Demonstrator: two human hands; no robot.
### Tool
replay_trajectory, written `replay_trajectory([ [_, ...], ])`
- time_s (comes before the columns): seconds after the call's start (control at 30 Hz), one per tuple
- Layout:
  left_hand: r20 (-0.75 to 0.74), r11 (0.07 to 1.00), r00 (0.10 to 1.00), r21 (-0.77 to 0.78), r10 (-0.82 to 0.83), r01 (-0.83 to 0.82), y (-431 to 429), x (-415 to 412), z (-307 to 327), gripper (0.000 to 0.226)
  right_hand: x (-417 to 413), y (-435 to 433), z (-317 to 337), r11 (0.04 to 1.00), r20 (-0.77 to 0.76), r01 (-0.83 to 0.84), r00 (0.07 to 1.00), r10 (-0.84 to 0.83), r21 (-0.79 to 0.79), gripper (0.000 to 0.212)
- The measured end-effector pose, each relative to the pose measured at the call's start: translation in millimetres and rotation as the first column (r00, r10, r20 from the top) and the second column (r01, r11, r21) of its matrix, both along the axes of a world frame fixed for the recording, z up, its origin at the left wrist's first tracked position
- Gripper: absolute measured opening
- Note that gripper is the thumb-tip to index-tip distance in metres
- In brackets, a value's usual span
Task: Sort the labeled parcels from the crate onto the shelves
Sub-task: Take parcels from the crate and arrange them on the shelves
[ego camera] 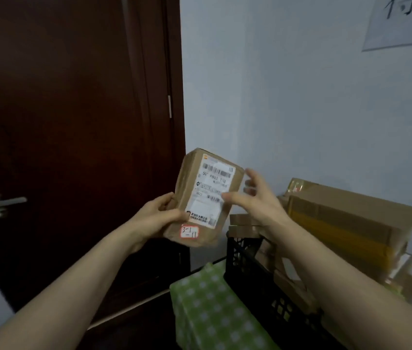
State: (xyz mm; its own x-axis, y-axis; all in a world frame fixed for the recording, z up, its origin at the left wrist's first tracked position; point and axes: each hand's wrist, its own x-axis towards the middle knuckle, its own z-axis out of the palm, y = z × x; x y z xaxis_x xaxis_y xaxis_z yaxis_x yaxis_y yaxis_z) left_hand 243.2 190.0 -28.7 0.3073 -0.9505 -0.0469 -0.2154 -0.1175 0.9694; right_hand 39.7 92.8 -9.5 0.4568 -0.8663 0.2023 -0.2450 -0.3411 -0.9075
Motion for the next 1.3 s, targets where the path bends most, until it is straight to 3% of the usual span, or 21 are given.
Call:
replay_trajectory([
  [0.07,0.254,0.991,0.961,0.105,-0.113,0.089,7.9,13.7,17.0,0.115,-5.0,0.0,29.0,0.971,-0.087,0.004,0.996,-0.026,-0.241,0.095],
  [0.1,0.354,0.977,0.919,0.178,-0.176,0.119,10.0,17.3,27.2,0.114,-4.9,1.9,43.3,0.932,-0.221,-0.081,0.975,0.001,-0.354,0.095],
  [0.17,0.497,0.942,0.817,0.297,-0.293,0.157,9.8,19.2,47.2,0.108,2.2,2.5,61.9,0.825,-0.598,-0.347,0.801,0.014,-0.446,0.098],
  [0.23,0.593,0.91,0.706,0.368,-0.387,0.19,7.9,14.0,65.6,0.102,16.0,5.8,69.4,0.784,-0.813,-0.527,0.58,0.051,-0.328,0.106],
  [0.3,0.658,0.899,0.622,0.389,-0.425,0.202,6.3,5.4,78.2,0.094,28.3,7.2,64.9,0.818,-0.854,-0.555,0.49,0.176,-0.15,0.11],
  [0.4,0.722,0.927,0.584,0.324,-0.37,0.187,5.4,3.9,85.0,0.101,29.6,8.1,56.4,0.85,-0.771,-0.526,0.559,0.305,-0.045,0.1],
  [0.47,0.708,0.994,0.699,0.036,-0.1,0.106,8.5,11.1,80.3,0.121,24.0,3.7,43.6,0.897,-0.604,-0.437,0.733,0.311,-0.068,0.095],
  [0.53,0.362,0.949,0.899,-0.275,0.248,-0.152,12.9,17.2,66.4,0.131,17.6,-4.4,23.9,0.955,-0.271,-0.298,0.918,0.289,0.01,0.088],
  [0.57,0.144,0.923,0.941,-0.289,0.306,-0.256,15.3,15.4,56.9,0.132,16.0,-7.1,14.2,0.959,-0.077,-0.268,0.958,0.275,0.097,0.08],
  [0.63,-0.148,0.956,0.962,-0.152,0.229,-0.251,17.7,3.5,33.8,0.133,17.1,-8.9,-1.2,0.93,0.187,-0.277,0.954,0.236,0.24,0.068],
  [0.7,-0.294,0.988,0.95,-0.069,0.11,-0.136,17.8,-9.0,13.0,0.121,21.4,-6.2,-10.9,0.921,0.257,-0.291,0.94,0.225,0.26,0.078],
  [0.73,-0.337,0.993,0.939,-0.07,0.069,-0.098,17.4,-12.0,7.0,0.104,23.8,-4.2,-13.4,0.92,0.274,-0.301,0.934,0.23,0.251,0.087],
  [0.8,-0.353,0.991,0.934,-0.104,0.043,-0.085,17.9,-12.8,3.8,0.062,26.1,-1.4,-16.3,0.911,0.313,-0.328,0.918,0.244,0.25,0.094],
  [0.87,-0.358,0.986,0.933,-0.135,0.039,-0.093,19.8,-9.6,2.3,0.045,25.4,-1.1,-18.5,0.889,0.359,-0.375,0.893,0.271,0.263,0.089],
  [1.0,-0.289,0.982,0.957,-0.167,0.037,-0.089,26.5,-7.0,1.2,0.04,25.9,2.4,-20.9,0.852,0.413,-0.458,0.848,0.333,0.252,0.073],
  [1.17,-0.255,0.974,0.966,-0.204,0.043,-0.097,32.5,-6.9,1.7,0.035,24.3,5.5,-22.0,0.811,0.433,-0.523,0.815,0.385,0.263,0.08],
  [1.3,-0.262,0.978,0.964,-0.189,0.039,-0.091,36.7,-6.2,1.4,0.04,24.7,9.5,-19.7,0.802,0.414,-0.536,0.814,0.407,0.265,0.071],
])
